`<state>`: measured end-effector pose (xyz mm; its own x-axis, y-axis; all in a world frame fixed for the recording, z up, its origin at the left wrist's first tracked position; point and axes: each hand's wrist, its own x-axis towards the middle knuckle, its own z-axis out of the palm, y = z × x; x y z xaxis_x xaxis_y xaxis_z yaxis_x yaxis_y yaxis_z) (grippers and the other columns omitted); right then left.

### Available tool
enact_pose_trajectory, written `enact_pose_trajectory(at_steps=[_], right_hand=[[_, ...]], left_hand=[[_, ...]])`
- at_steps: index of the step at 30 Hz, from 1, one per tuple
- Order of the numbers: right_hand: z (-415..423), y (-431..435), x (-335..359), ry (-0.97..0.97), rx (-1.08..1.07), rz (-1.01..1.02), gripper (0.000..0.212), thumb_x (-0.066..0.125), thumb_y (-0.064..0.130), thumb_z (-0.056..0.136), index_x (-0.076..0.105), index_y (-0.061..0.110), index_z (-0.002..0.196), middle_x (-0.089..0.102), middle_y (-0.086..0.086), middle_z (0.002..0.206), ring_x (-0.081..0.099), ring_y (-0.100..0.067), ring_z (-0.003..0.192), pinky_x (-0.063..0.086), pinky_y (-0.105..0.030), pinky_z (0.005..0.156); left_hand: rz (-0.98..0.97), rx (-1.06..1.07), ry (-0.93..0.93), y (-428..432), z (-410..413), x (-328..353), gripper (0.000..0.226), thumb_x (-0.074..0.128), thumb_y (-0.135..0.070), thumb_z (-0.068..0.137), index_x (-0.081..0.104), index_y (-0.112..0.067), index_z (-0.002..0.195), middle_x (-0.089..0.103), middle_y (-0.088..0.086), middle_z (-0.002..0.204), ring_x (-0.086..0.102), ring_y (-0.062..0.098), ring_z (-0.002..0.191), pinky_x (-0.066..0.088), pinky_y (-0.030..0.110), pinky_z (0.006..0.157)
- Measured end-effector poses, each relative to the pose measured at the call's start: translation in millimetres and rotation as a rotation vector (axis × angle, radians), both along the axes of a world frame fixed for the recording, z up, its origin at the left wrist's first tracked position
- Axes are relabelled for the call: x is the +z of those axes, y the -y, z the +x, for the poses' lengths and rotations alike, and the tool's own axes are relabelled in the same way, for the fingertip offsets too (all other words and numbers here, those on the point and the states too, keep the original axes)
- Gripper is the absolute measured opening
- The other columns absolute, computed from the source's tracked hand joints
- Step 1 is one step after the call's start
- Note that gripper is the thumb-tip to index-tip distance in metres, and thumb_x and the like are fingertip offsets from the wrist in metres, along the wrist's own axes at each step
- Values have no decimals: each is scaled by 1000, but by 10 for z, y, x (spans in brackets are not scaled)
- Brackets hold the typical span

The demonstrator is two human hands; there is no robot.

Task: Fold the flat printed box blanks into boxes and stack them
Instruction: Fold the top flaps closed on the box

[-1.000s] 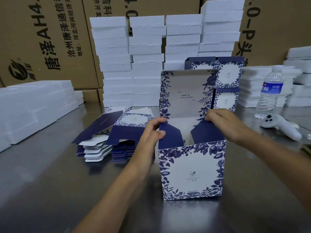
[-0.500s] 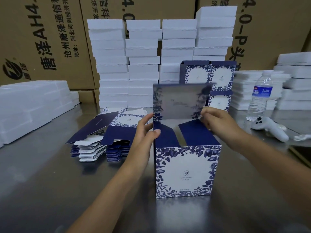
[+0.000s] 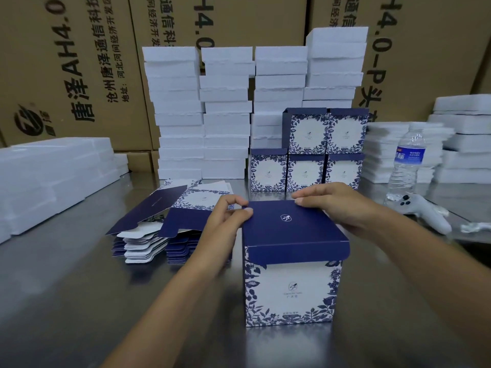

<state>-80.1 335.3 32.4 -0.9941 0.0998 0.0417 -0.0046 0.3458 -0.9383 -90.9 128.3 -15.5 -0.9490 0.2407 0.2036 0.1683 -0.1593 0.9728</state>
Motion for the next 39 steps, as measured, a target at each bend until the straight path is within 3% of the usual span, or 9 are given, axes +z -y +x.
enact_pose_trajectory(at_steps=[3, 5, 8, 11, 16, 20, 26, 32, 39], right_hand=[[-39, 75, 32, 50, -42, 4, 9, 67, 17, 83, 76, 18, 84, 74, 0, 92, 66, -21, 99, 49, -42, 95], [-63, 138, 57, 79, -86, 36, 14, 72, 27, 79, 76, 16, 87, 74, -2, 91, 67, -24, 96, 50, -42, 94], [-72, 217, 92, 107, -79, 58, 27, 77, 38, 73, 75, 12, 83, 75, -3, 76, 72, -19, 70, 59, -30, 65], [-36, 291, 88, 75, -18, 71, 17, 77, 32, 76, 74, 16, 75, 71, 4, 60, 65, -8, 47, 46, -16, 41], [-17, 308, 85, 27, 0, 27, 11, 74, 21, 80, 71, 13, 73, 65, 6, 49, 58, -4, 38, 40, -11, 36], [-5, 305, 93, 41, 5, 34, 11, 72, 21, 82, 70, 15, 72, 64, 8, 47, 57, -2, 37, 38, -10, 35], [-9, 289, 83, 37, 4, 59, 13, 71, 23, 82, 70, 19, 69, 66, 9, 51, 59, -2, 40, 39, -10, 37], [28, 222, 58, 98, 8, 45, 20, 69, 32, 84, 67, 17, 71, 68, 3, 60, 61, -7, 47, 43, -15, 44], [38, 251, 85, 160, -30, -65, 17, 71, 25, 84, 66, 15, 71, 68, -1, 55, 63, -12, 43, 44, -16, 40]], left_hand=[[-74, 3, 44, -12, -51, 56, 17, 55, -16, 91, 62, -31, 95, 65, 9, 90, 62, 18, 71, 44, 29, 70], [-123, 17, 104, -24, -88, 114, 16, 59, -17, 87, 64, -32, 91, 65, 2, 88, 61, 11, 64, 39, 32, 73], [-204, 28, 161, -80, -153, 209, 11, 64, -20, 82, 64, -28, 89, 64, -1, 85, 59, 11, 66, 42, 35, 76], [-305, 21, 156, -153, -185, 313, 1, 64, -22, 82, 64, -22, 84, 68, 6, 93, 60, 24, 86, 46, 41, 90], [-438, 20, 145, -204, -261, 409, 9, 61, -23, 85, 62, -18, 78, 65, 1, 70, 57, 15, 60, 42, 24, 58], [-392, -39, 145, -215, -269, 408, 11, 62, -16, 87, 70, -10, 82, 72, 11, 80, 64, 21, 65, 50, 29, 66], [-399, -55, 114, -197, -290, 428, 28, 62, -8, 87, 68, -13, 60, 68, 6, 61, 60, 12, 47, 46, 19, 48], [-356, -28, 134, -206, -258, 416, 17, 64, -11, 87, 69, -13, 71, 70, 5, 64, 63, 16, 54, 50, 26, 62], [-274, -77, 183, -178, -186, 365, 21, 59, -17, 93, 66, -13, 73, 69, 6, 66, 62, 16, 55, 50, 22, 54]])
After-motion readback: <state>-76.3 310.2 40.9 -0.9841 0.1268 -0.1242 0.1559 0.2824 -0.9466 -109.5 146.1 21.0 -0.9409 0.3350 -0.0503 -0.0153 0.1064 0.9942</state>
